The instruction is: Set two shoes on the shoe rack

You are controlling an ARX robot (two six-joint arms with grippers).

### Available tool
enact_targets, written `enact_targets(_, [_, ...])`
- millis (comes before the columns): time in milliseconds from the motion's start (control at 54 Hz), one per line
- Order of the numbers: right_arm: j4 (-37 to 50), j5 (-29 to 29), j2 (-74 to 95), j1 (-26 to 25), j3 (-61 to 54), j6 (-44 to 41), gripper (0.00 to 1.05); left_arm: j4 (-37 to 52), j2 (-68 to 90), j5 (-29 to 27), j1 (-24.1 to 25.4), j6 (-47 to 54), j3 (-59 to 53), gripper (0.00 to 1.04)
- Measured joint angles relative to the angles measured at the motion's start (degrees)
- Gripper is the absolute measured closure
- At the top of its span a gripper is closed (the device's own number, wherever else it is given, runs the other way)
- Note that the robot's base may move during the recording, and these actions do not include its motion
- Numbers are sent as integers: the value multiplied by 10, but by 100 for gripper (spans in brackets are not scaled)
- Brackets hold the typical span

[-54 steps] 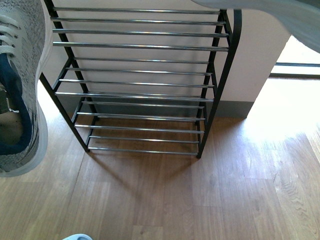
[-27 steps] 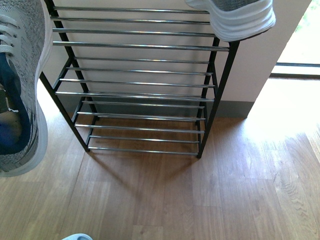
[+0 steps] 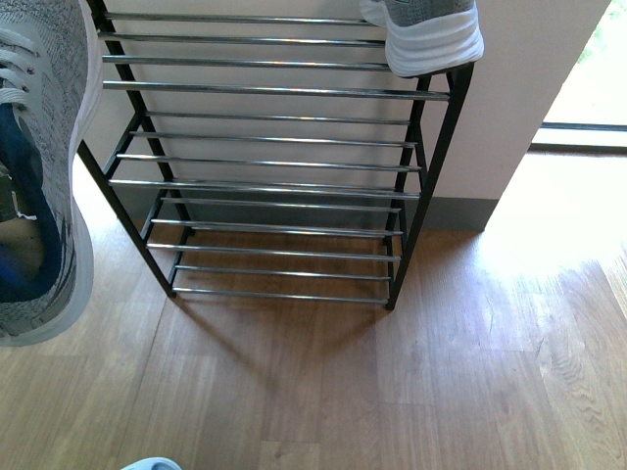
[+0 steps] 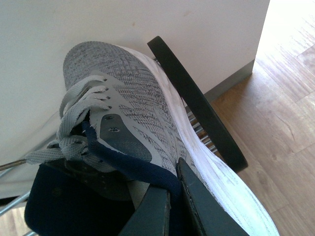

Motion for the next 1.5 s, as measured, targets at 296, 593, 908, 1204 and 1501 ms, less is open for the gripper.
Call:
enact_targets(296, [-48, 7, 76, -5, 108, 9, 103, 0, 0, 0, 0, 0, 0, 102])
enact_targets(593, [-28, 18, 94, -11, 116, 2, 103, 0, 0, 0, 0, 0, 0, 102])
enact_targets(908, [14, 13, 100, -10, 95, -30, 86, 0, 0, 0, 0, 0, 0, 102])
enact_targets(1204, [130, -19, 13, -4, -23, -89, 35, 0, 0, 0, 0, 0, 0, 102])
enact_targets(1501, [301, -199, -206, -45, -289, -194, 9, 0, 0, 0, 0, 0, 0, 102])
